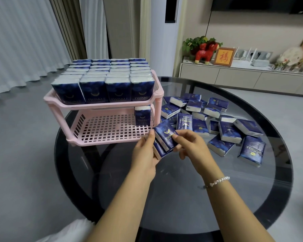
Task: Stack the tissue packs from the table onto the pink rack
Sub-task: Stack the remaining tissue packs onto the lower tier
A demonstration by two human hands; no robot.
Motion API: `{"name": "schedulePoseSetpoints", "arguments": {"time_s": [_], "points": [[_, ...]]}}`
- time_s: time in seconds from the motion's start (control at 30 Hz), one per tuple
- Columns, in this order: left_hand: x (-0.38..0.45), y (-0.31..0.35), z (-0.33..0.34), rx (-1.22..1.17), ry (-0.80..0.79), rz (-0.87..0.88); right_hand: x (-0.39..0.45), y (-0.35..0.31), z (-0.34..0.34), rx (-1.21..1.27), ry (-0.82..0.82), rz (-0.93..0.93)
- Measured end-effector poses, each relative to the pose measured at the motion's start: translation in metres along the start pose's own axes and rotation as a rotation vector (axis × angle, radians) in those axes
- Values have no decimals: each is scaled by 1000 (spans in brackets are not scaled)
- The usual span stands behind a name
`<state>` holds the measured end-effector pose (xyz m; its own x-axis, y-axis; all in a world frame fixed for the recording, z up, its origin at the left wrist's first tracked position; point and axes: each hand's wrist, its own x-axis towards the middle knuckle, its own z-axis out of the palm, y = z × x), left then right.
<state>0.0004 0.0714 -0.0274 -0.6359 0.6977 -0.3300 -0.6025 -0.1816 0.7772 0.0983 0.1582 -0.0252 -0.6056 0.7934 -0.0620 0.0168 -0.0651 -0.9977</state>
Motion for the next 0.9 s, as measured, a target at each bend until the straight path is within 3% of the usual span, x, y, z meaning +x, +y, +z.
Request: {"name": "schedulePoseSetpoints", "arguments": {"time_s": [0.23, 0.3, 0.43, 0.63, 0.8, 0.9], "points": [[-3, -2, 4, 65, -10, 46, 3, 2, -6, -108, -33, 11], [-3, -1, 5, 52, -1, 40, 11, 5, -9, -179, 77, -36], [-1, -1, 4, 56, 38, 41, 35, 16, -14, -562, 411, -120], [-1, -1, 3, 41, 49, 31, 46, 22, -4, -809, 462, -61], [-1, 1, 3, 34, 36, 28, 49, 18, -4, -698, 499, -46], [-1, 2, 2, 34, 35, 29, 57, 13, -5, -777, 515, 56]]}}
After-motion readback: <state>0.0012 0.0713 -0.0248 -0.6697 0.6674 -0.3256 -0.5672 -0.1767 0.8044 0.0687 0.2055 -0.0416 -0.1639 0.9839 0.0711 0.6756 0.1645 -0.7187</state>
